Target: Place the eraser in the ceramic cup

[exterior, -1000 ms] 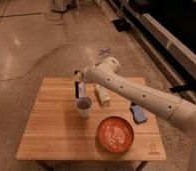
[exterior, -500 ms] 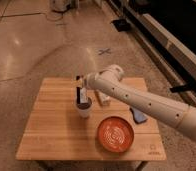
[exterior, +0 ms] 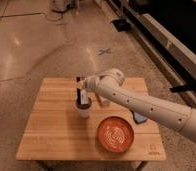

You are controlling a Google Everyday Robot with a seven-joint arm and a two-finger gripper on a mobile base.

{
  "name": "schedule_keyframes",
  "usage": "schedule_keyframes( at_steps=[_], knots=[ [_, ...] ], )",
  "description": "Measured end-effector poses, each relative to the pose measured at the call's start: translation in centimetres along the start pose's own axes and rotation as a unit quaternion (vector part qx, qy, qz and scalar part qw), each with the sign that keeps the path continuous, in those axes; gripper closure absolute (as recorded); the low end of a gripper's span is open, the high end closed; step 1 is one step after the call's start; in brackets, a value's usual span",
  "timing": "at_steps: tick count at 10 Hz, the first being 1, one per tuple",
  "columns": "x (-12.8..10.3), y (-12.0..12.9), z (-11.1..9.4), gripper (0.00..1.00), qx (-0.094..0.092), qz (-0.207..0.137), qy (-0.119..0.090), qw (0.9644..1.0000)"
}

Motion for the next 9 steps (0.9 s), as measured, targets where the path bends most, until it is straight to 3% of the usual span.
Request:
schedule_keyframes(
  at_steps=[9],
  knots=[
    [-0.6,-1.0,-0.1,0.2,0.016,-0.023,0.015,0.9995]
  ],
)
